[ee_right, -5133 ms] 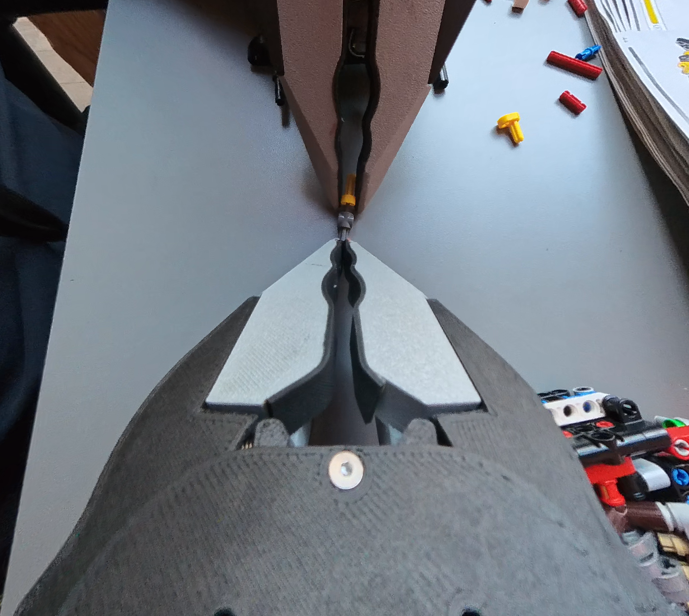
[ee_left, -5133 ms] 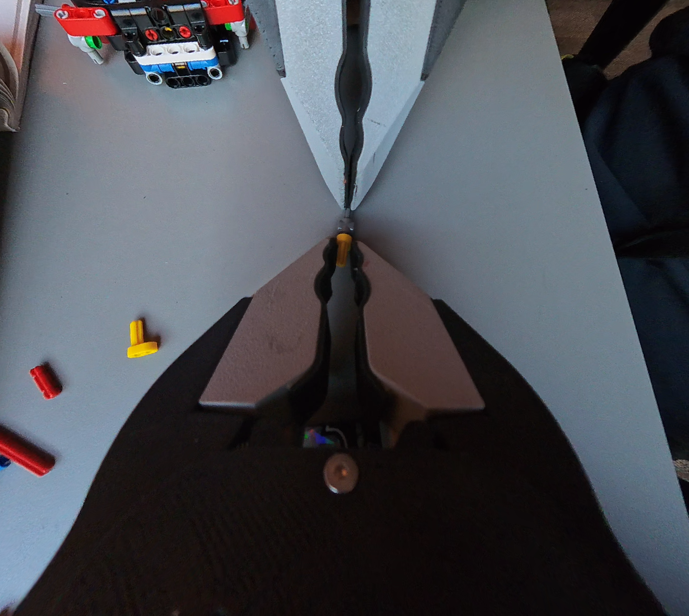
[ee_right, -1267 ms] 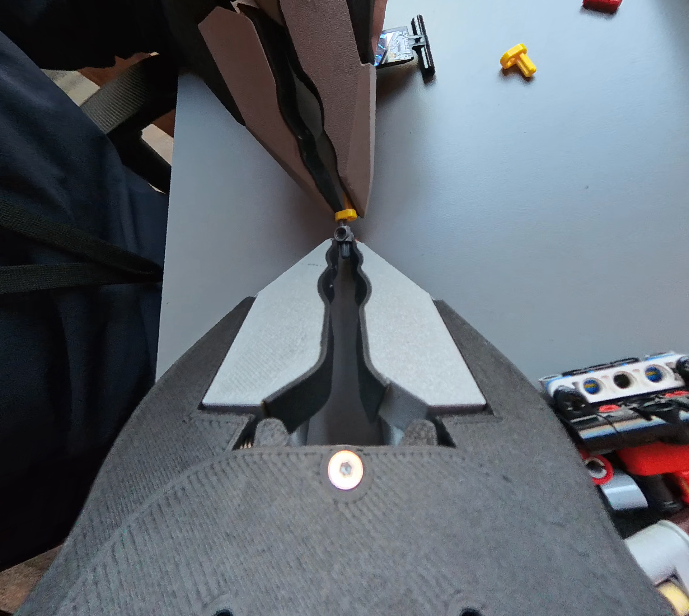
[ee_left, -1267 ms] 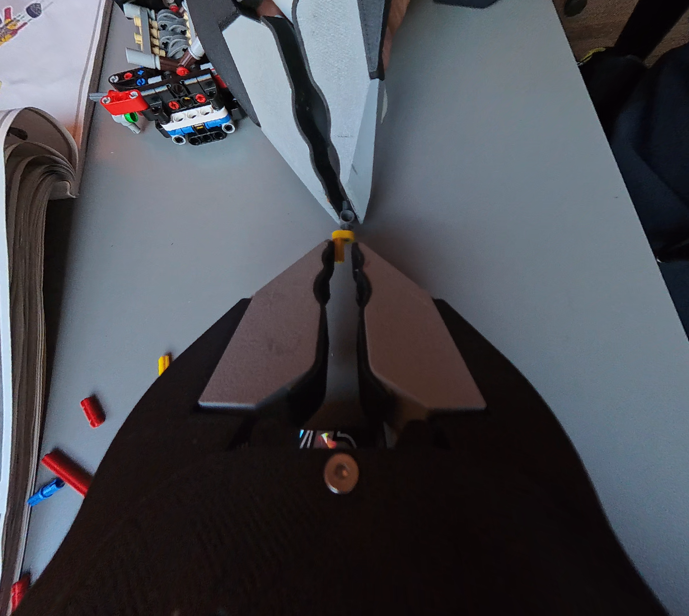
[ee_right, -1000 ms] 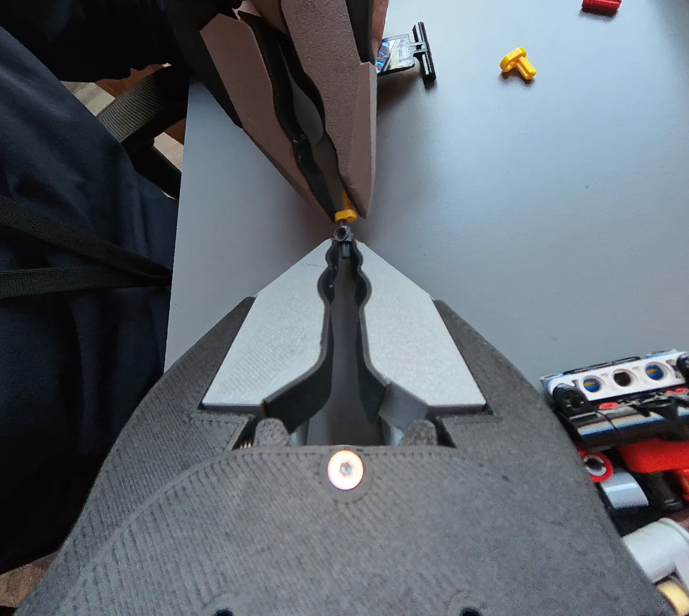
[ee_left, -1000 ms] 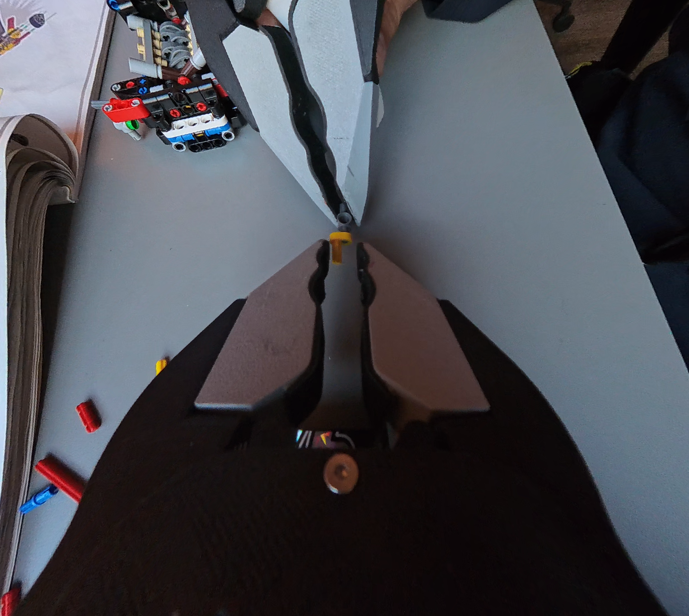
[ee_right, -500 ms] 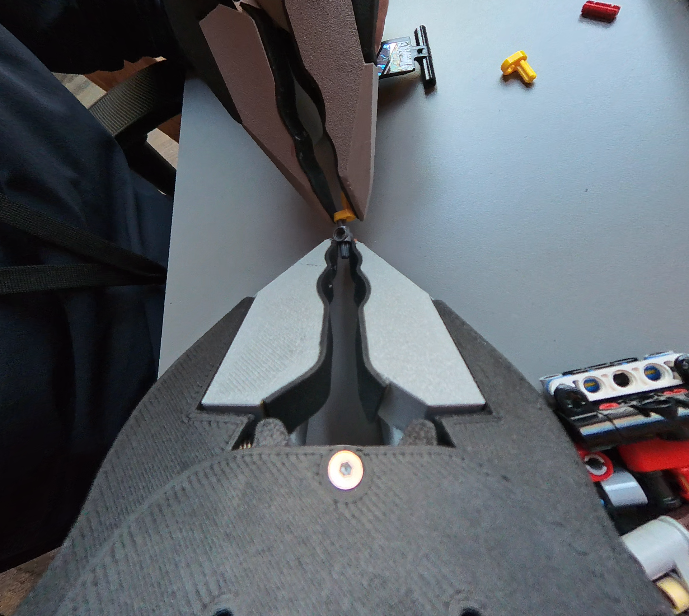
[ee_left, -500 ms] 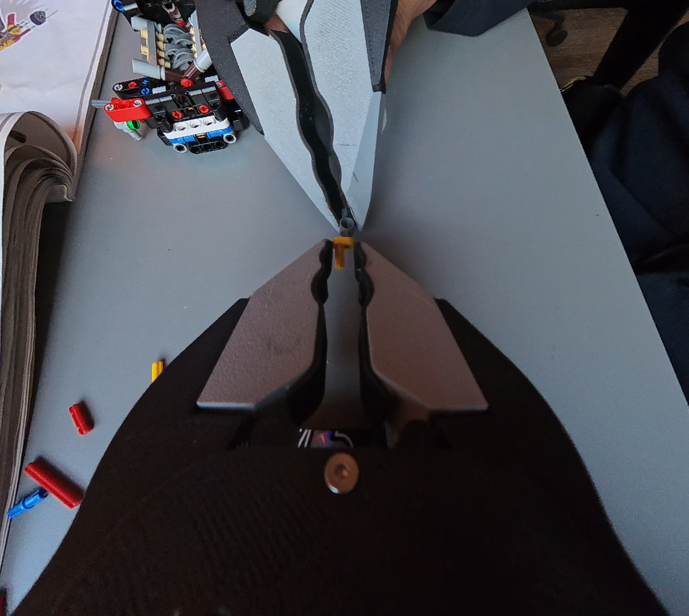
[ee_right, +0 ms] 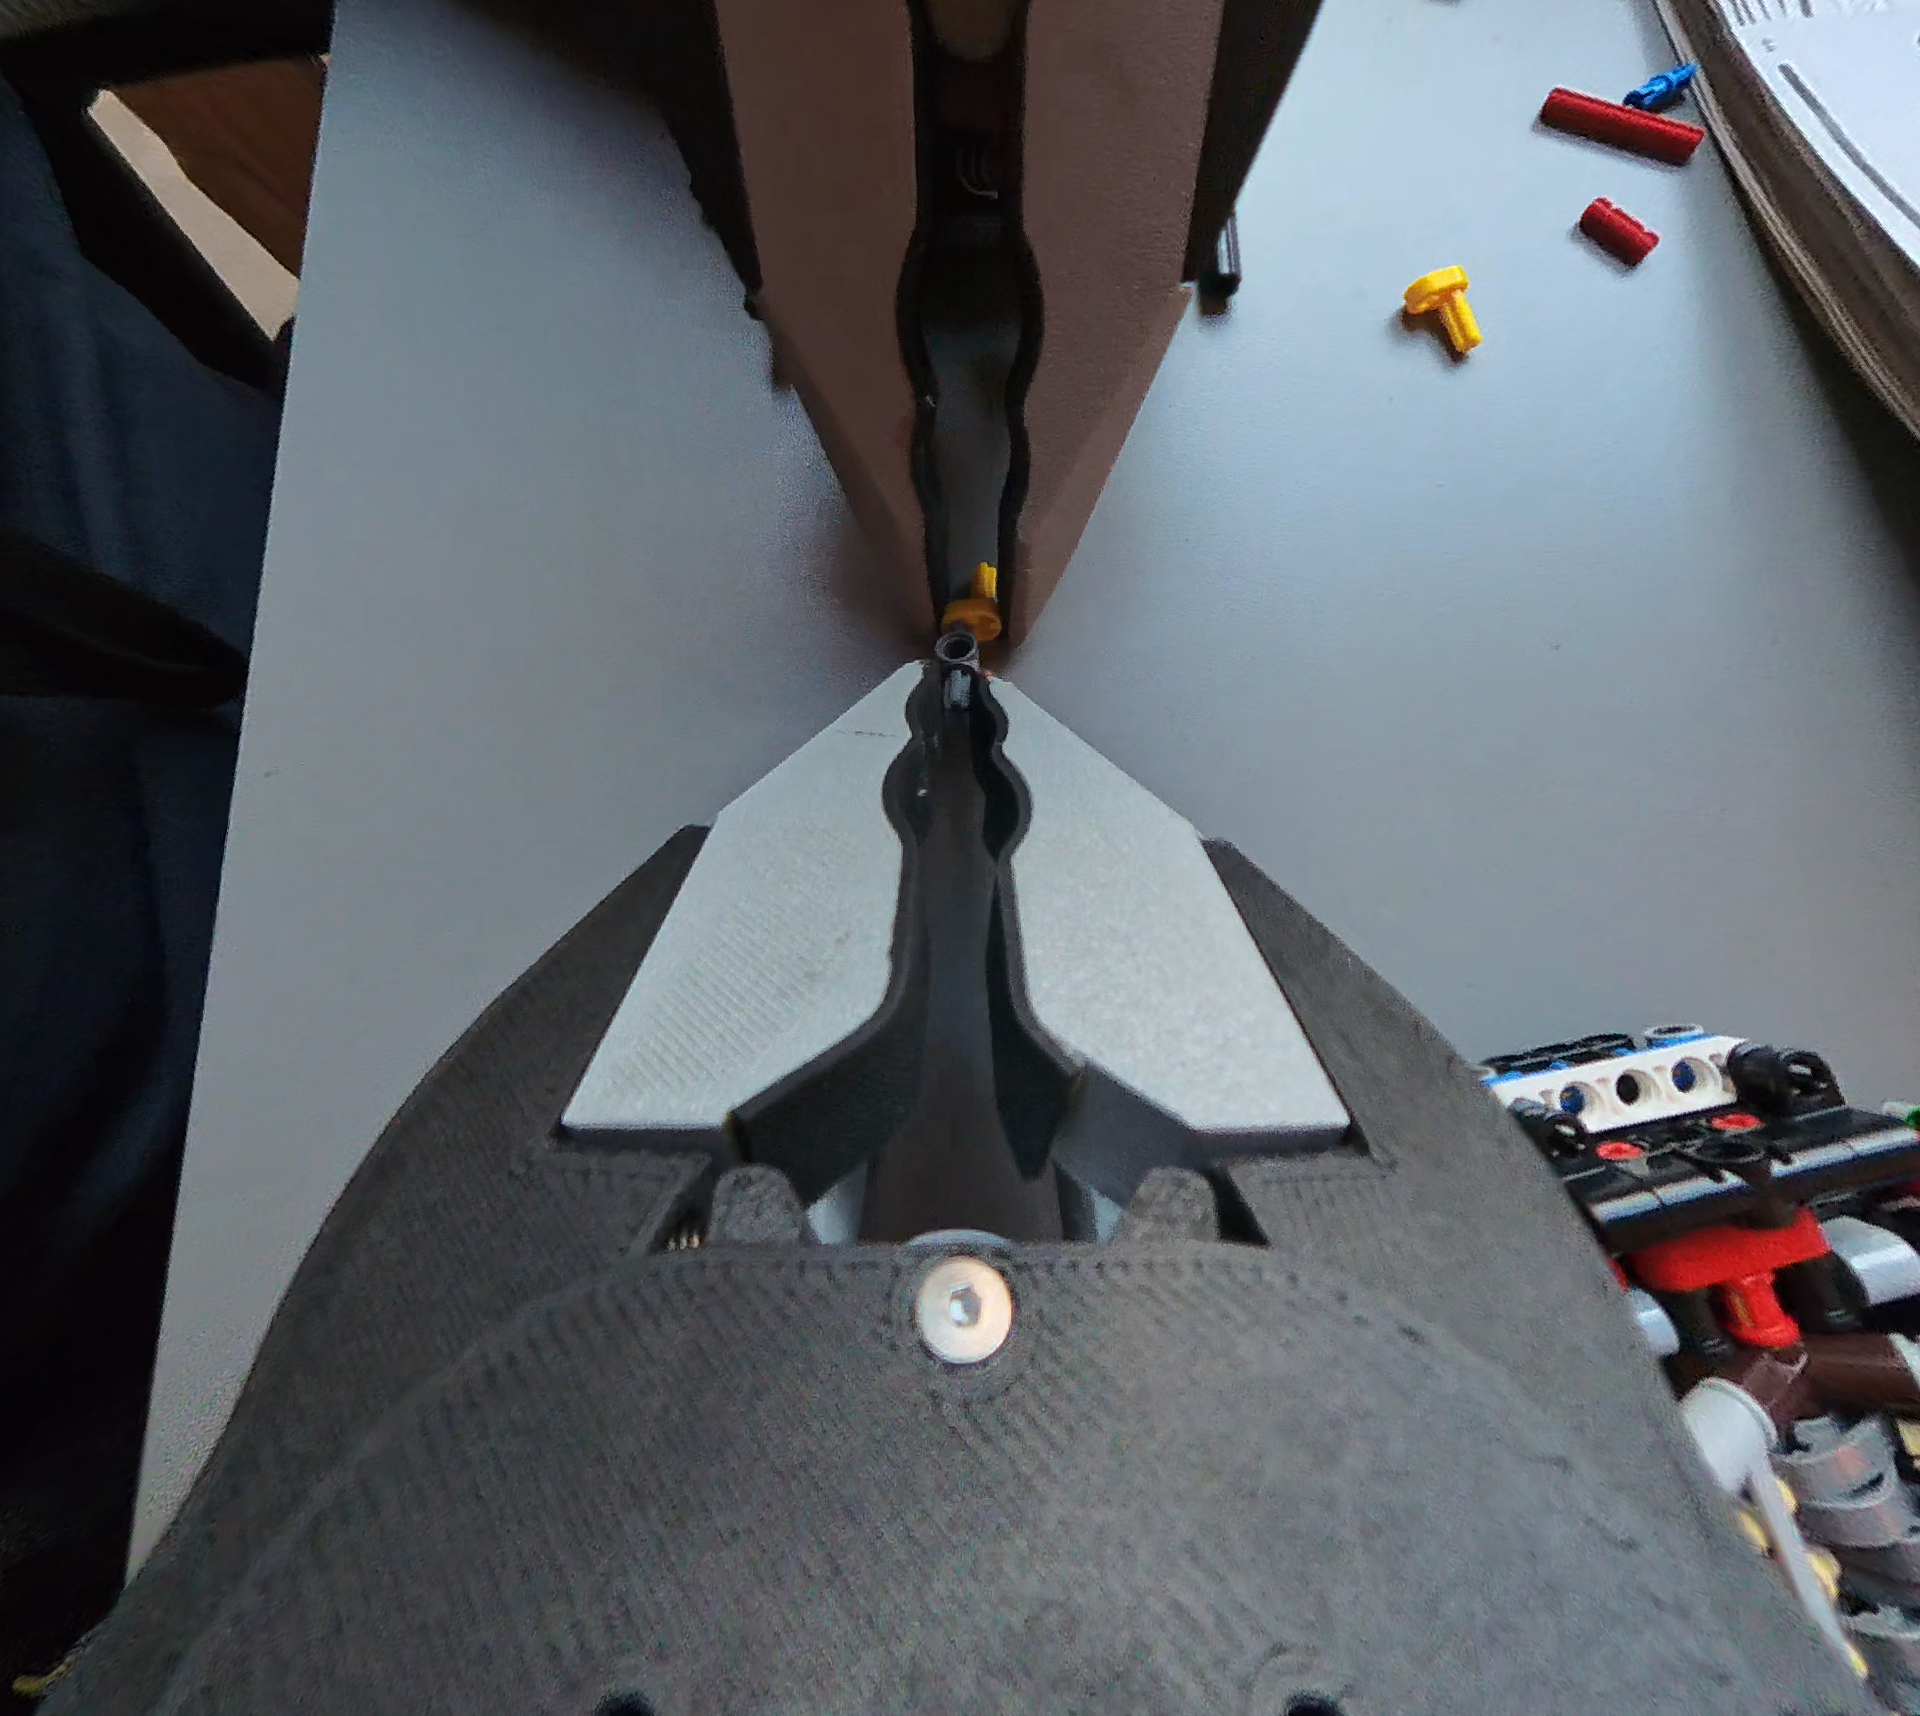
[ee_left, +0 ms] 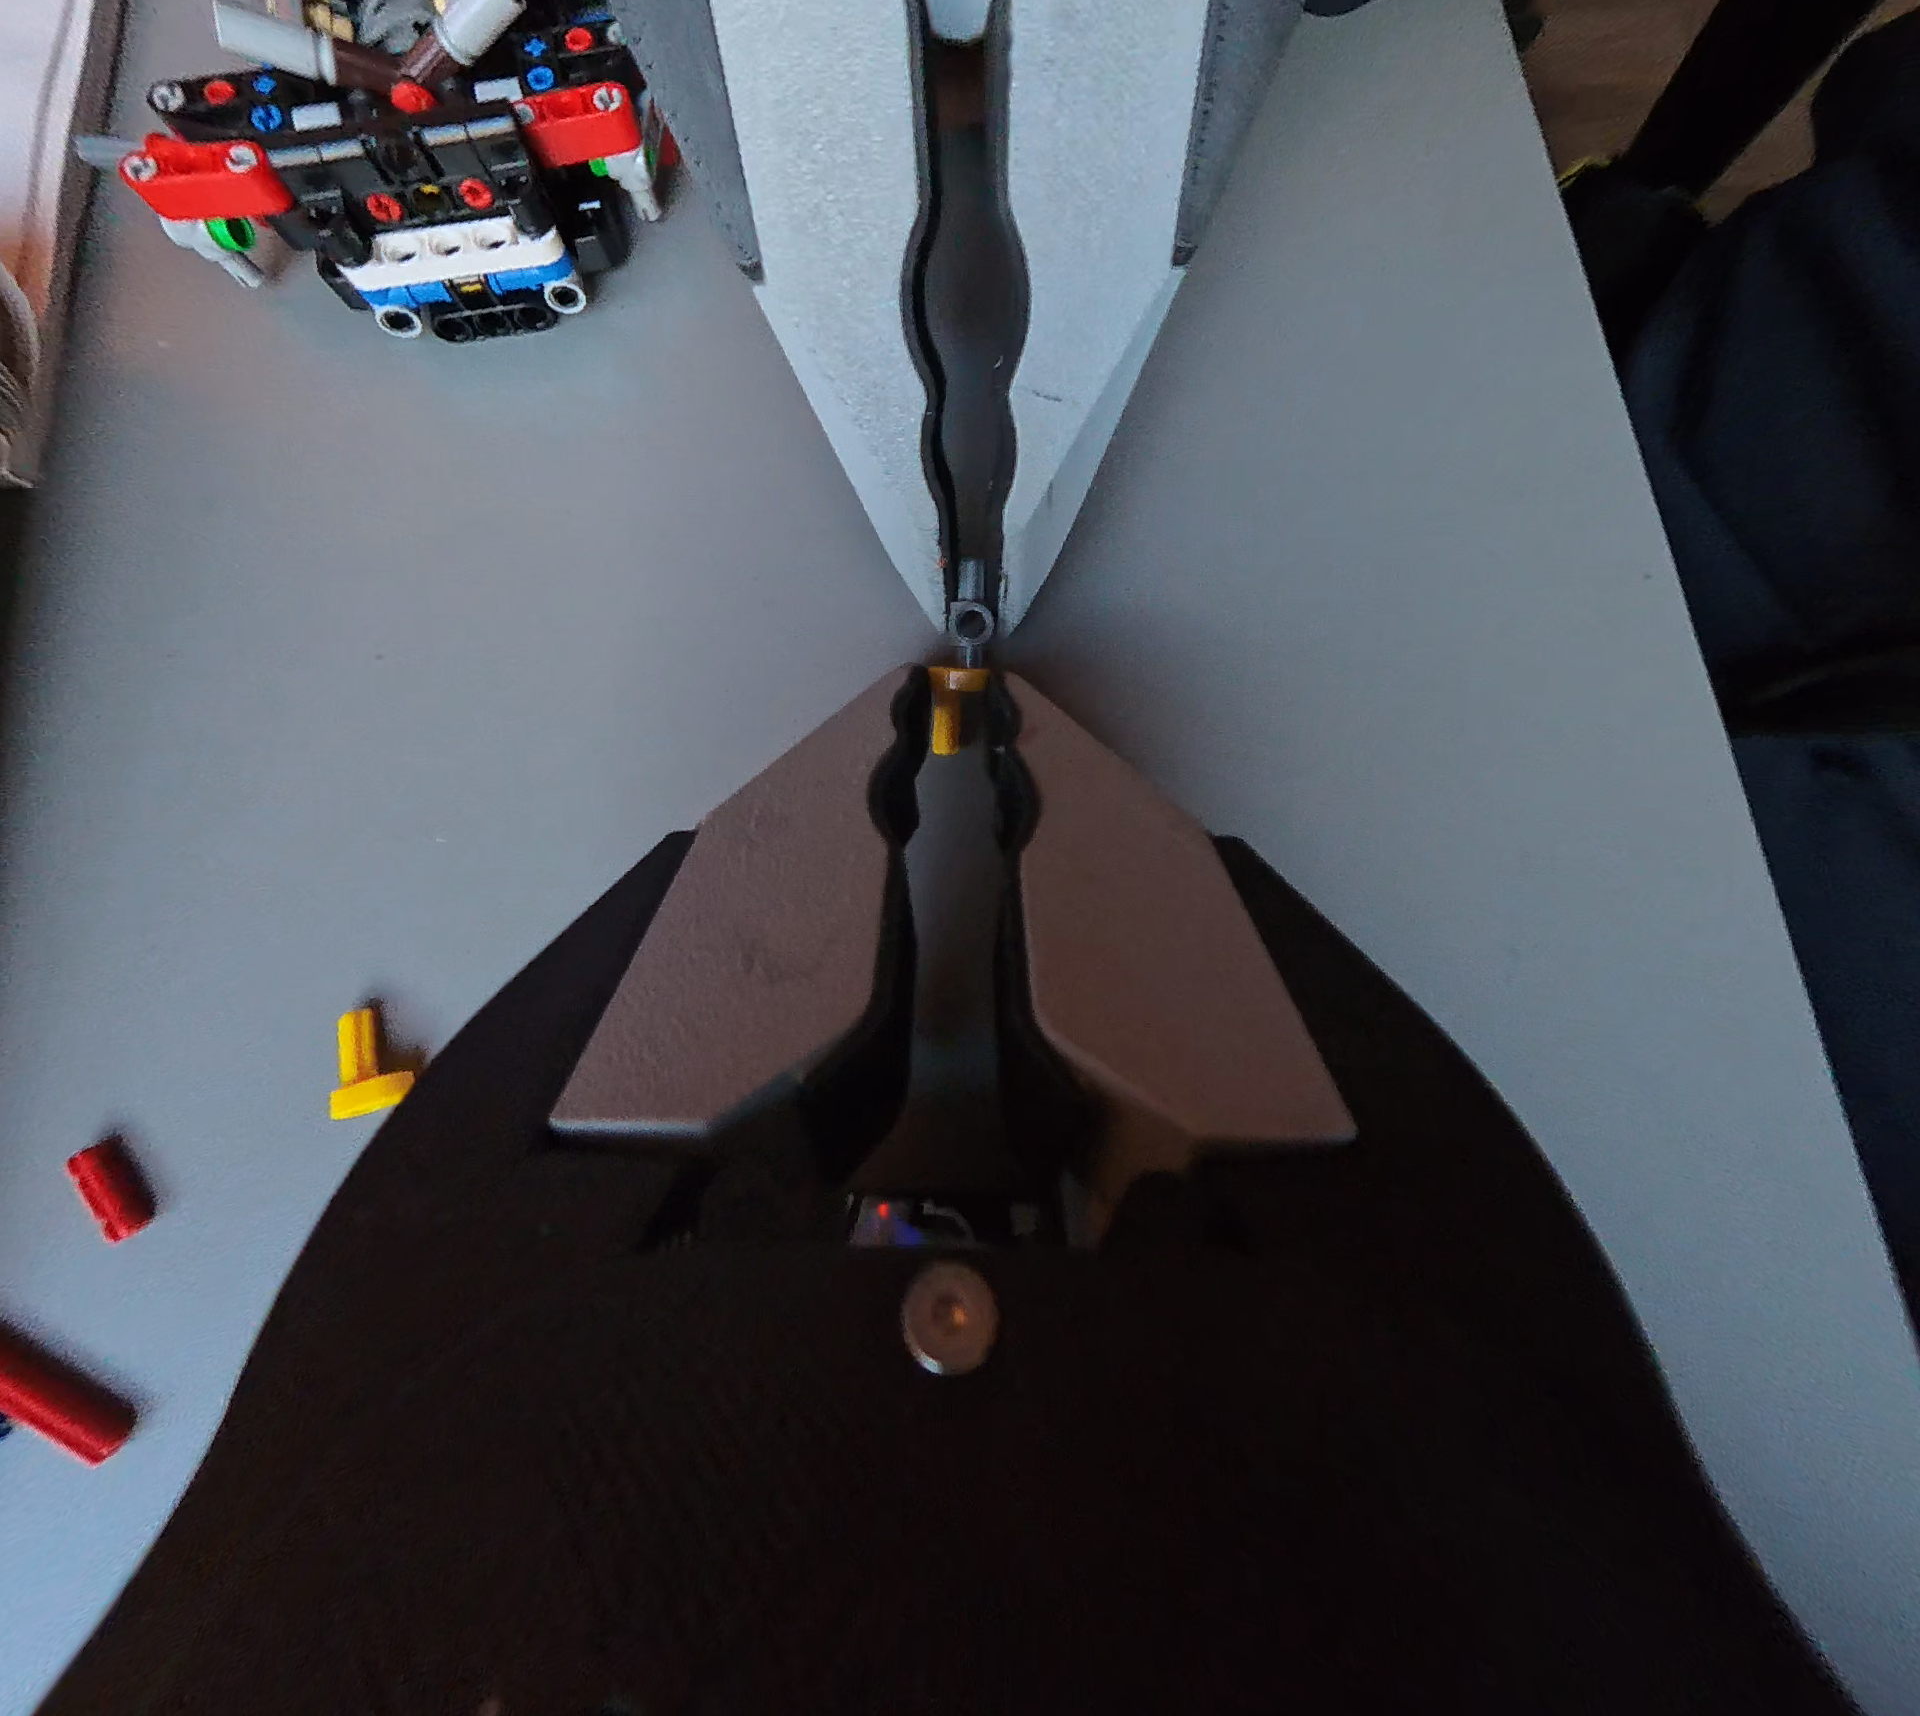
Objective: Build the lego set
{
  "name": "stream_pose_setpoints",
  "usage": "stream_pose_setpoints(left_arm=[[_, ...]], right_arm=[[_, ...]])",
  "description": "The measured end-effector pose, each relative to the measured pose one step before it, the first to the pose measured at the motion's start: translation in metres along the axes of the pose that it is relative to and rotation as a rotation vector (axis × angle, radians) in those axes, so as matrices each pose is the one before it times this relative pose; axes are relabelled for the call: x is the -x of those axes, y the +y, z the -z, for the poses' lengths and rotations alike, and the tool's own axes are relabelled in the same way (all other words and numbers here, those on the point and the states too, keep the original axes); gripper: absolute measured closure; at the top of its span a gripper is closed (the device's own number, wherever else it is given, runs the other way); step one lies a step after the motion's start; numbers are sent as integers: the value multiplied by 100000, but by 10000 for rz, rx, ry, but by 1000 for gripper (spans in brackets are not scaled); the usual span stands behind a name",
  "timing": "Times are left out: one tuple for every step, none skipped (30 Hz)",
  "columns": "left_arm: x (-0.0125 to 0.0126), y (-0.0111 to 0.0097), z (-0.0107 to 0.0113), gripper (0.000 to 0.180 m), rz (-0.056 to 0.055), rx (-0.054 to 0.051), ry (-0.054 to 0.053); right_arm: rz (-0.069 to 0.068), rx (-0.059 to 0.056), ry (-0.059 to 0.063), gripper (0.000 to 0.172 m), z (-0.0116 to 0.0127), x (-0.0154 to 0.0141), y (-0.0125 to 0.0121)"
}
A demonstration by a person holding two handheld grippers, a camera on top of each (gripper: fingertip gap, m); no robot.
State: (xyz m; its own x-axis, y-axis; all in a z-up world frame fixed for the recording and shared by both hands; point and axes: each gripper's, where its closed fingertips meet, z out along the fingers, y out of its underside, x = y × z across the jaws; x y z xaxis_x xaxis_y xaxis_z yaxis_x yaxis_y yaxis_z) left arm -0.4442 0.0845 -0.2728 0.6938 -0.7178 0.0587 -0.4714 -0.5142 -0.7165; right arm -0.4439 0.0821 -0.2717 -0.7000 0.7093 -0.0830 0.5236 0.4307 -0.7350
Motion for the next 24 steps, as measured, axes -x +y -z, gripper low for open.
stream_pose_setpoints(left_arm=[[5, -12, 19, 173, 221, -25, 174], [4, -39, -15, 173, 132, -28, 104], [-20, -34, -31, 172, 19, -13, 46], [-105, -21, -29, 172, -59, 10, 39], [-149, 24, 6, 172, -77, 16, 44], [-152, 35, 29, 172, -9, -2, 67], [-141, 34, 40, 172, 78, -9, 106], [-132, 31, 35, 172, 120, -5, 130], [-66, 32, 39, 172, 113, -3, 97], [-19, 10, 20, 172, 71, -7, 38], [-36, 20, 8, 172, 36, 3, 18], [-4, 23, 9, 172, 6, 16, -10], [-6, 25, 23, 172, 2, 14, -18], [-8, 16, 7, 172, 12, 6, -16], [3, 3, 8, 172, 11, 10, -14], [4, 10, -3, 172, 0, 13, -13], [-5, -5, 3, 172, 9, 9, -2], [6, 5, -3, 172, 37, 10, 18], [-9, 7, 6, 172, 32, -4, 22], [-4, 3, 12, 173, 17, -3, 14], [8, -17, -6, 172, 10, -1, -21], [1, 5, -5, 172, -50, 21, -48], [9, 8, -13, 172, -141, 24, -83], [28, 13, -35, 173, -232, 15, -145]], right_arm=[[-34, -37, -111, 169, 21, 0, 11], [14, -31, -68, 169, 62, -36, 44], [12, 23, -31, 169, 62, -32, 118], [24, -23, -37, 169, 72, 86, 27], [91, -48, 62, 168, 85, 46, -3], [148, -125, 178, 164, 120, -64, -124], [147, -83, 216, 160, 76, -123, -89], [148, 7, 132, 158, 0, -13, 3], [187, 53, 87, 158, -65, 71, 18], [260, 53, 120, 159, -84, 87, -11], [301, 1, 159, 160, -62, 95, -82], [279, 14, 194, 162, -40, 46, -63], [244, 3, 176, 162, -11, 28, -32], [185, -17, 116, 163, 6, 33, -39], [125, -25, 26, 165, 8, 87, -54], [51, 27, -46, 167, -50, 117, 26], [-18, 55, -72, 168, -53, 87, 55], [-41, 16, -42, 169, -34, 28, -6], [-47, 31, -45, 169, -41, 24, 14], [-48, 67, -39, 169, -57, 4, 69], [-81, 111, -36, 169, -80, -16, 127], [-146, 70, -79, 169, -41, 17, 31], [-173, 35, -124, 169, -4, 14, 4], [-159, 16, -138, 169, -6, 5, -3]])
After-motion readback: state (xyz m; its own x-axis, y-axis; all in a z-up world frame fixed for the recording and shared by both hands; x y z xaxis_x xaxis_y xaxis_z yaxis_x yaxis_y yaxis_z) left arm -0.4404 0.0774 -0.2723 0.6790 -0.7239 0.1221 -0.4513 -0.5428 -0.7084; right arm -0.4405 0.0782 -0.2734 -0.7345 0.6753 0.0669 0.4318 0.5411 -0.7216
